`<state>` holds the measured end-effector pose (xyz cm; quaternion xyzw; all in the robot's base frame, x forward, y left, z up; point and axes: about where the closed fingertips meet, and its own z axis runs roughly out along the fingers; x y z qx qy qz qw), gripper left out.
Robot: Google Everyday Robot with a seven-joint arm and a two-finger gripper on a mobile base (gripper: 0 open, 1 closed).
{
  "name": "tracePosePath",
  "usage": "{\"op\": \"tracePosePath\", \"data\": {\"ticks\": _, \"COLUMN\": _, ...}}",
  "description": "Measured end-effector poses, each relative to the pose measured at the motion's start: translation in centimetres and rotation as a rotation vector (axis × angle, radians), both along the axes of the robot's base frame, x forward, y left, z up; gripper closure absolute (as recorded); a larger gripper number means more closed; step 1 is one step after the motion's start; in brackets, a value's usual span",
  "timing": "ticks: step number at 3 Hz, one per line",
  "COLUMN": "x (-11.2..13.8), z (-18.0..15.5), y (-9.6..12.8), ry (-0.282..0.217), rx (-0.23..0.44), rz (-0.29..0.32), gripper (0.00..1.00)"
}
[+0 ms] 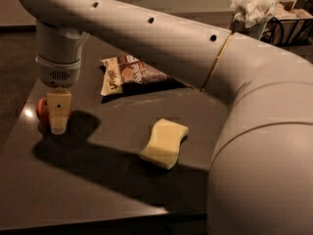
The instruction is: Move apple near brown chip bag
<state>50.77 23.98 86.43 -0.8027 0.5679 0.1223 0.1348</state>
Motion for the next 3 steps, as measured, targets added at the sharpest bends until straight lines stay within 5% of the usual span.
{"op": "tracePosePath", "data": {"ticks": 2, "x": -0.6, "z": 0.5, "y": 0.0, "ry": 0.008, "rx": 0.021, "rz": -0.003, "gripper": 0.61}}
{"op": "tracePosePath", "data": {"ticks": 3, "x": 0.4, "z": 1.8, "y": -2.7, "ry": -0.006, "rx": 0.043, "rz": -0.045, "gripper": 0.84}}
